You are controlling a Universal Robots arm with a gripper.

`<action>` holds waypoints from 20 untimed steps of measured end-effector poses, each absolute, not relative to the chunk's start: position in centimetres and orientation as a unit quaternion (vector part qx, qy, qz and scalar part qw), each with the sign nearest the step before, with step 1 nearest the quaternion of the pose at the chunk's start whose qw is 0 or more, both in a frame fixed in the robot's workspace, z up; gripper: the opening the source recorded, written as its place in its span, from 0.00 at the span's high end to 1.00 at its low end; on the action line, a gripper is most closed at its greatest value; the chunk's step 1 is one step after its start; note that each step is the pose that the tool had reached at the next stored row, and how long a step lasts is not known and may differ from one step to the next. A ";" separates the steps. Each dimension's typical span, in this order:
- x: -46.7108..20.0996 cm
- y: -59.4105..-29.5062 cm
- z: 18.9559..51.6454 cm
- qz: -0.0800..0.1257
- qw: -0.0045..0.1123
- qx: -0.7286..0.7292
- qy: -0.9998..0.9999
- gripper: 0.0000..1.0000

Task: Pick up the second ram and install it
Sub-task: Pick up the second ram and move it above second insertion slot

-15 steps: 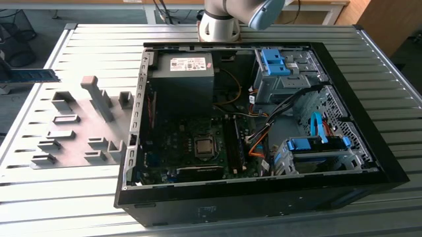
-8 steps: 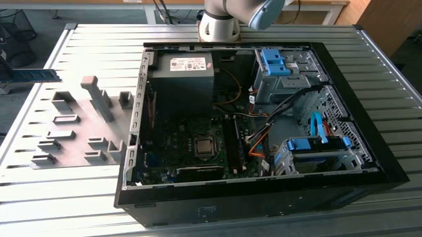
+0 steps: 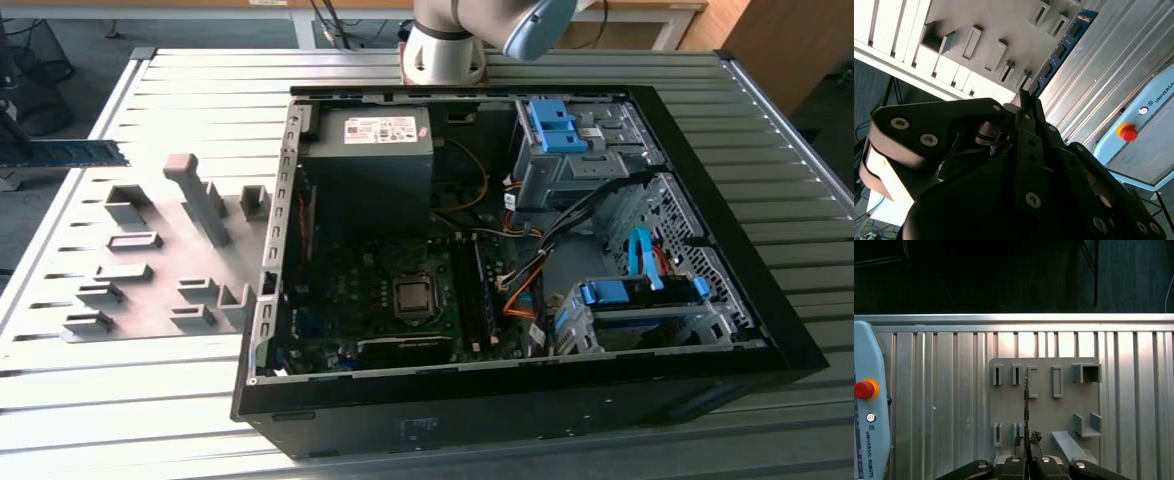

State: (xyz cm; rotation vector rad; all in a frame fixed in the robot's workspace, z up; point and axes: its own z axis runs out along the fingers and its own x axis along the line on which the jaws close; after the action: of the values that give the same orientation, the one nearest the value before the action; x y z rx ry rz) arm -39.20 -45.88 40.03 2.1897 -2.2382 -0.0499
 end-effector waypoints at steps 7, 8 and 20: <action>-39.0 -45.9 40.0 -0.016 0.005 0.699 -0.715 0.86; -39.0 -45.9 40.0 -0.016 0.005 0.699 -0.715 0.86; -38.5 -45.9 40.0 -0.016 0.005 0.699 -0.715 0.86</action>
State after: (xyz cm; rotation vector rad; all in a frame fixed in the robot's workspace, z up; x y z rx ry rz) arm -38.53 -45.88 40.03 2.1897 -2.2381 -0.0499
